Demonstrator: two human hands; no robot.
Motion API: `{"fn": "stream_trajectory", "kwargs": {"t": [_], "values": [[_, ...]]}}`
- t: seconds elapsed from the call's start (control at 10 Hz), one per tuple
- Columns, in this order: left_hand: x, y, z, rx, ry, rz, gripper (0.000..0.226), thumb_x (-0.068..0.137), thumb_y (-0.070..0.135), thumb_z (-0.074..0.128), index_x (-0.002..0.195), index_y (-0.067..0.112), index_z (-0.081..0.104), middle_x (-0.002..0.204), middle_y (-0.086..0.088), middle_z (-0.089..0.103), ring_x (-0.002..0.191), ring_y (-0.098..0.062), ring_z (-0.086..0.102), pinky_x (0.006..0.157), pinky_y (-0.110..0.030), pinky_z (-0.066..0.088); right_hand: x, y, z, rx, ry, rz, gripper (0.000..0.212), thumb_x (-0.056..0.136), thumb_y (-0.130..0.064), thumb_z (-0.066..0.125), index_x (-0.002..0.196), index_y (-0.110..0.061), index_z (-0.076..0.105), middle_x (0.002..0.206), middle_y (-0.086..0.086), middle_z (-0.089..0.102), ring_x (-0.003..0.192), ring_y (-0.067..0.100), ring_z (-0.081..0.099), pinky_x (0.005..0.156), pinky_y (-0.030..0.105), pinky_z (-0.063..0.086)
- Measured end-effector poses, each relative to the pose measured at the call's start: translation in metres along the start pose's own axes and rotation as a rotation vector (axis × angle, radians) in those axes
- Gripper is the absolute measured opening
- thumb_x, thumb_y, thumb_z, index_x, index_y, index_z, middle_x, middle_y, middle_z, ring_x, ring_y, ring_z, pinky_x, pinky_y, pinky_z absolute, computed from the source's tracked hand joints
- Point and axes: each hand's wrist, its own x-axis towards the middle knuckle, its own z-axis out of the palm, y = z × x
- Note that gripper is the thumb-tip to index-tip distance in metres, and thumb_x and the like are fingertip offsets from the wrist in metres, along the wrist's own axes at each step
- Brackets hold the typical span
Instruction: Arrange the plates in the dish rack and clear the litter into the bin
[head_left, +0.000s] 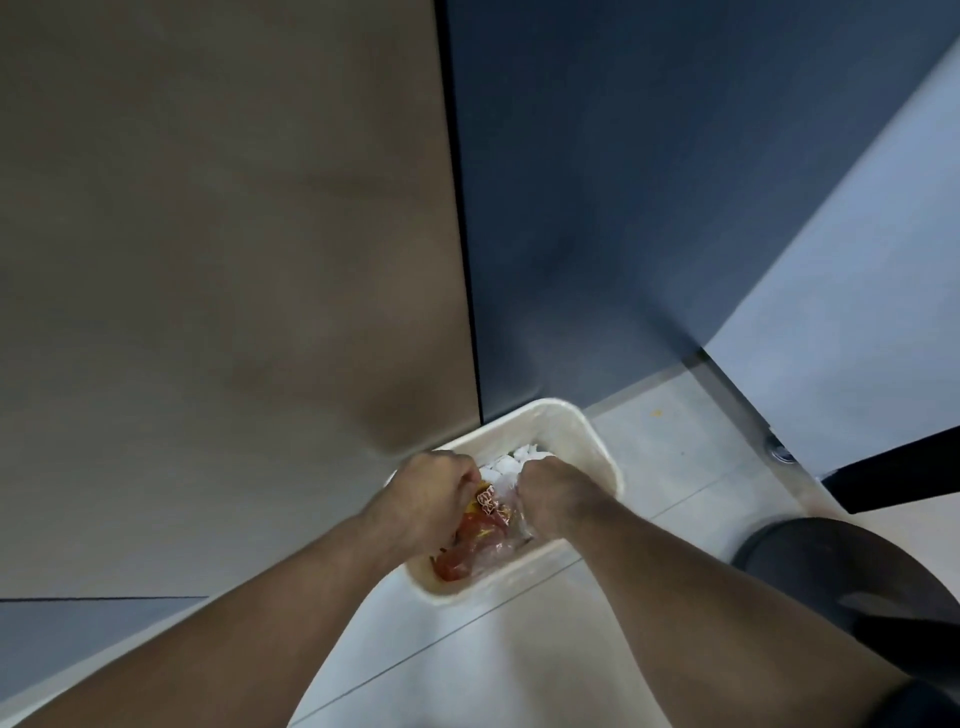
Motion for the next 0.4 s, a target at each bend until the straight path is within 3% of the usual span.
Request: {"fn": "stream_trajectory", "kwargs": {"t": [0.2, 0.4], "values": [[-0.043, 0.021, -0.054, 0.026, 0.044, 0.037, 0.022, 0.097, 0.031, 0.048, 0.108, 0.021, 0.063, 0.108, 0.002, 0.063, 0.094, -0.017, 0.06, 0.082, -0.031, 0.049, -0.06, -0.001, -0.062, 0.094, 0.264, 0.029, 0.025, 0.092, -0.01, 0.052, 0.116, -0.013, 0.058, 0.112, 0.008, 0.063, 0.093, 0.026, 0.059, 0.077, 0.034, 0.048], [-0.096, 0.059, -0.141, 0.117, 0.162, 0.153, 0.035, 0.098, 0.046, 0.038, 0.123, 0.028, 0.054, 0.116, 0.007, 0.056, 0.107, -0.017, 0.055, 0.089, -0.032, 0.045, -0.148, -0.018, -0.137, 0.241, 0.352, -0.089, 0.037, 0.094, -0.037, 0.056, 0.129, -0.024, 0.055, 0.127, 0.001, 0.059, 0.112, 0.023, 0.056, 0.094, 0.036, 0.048]]}}
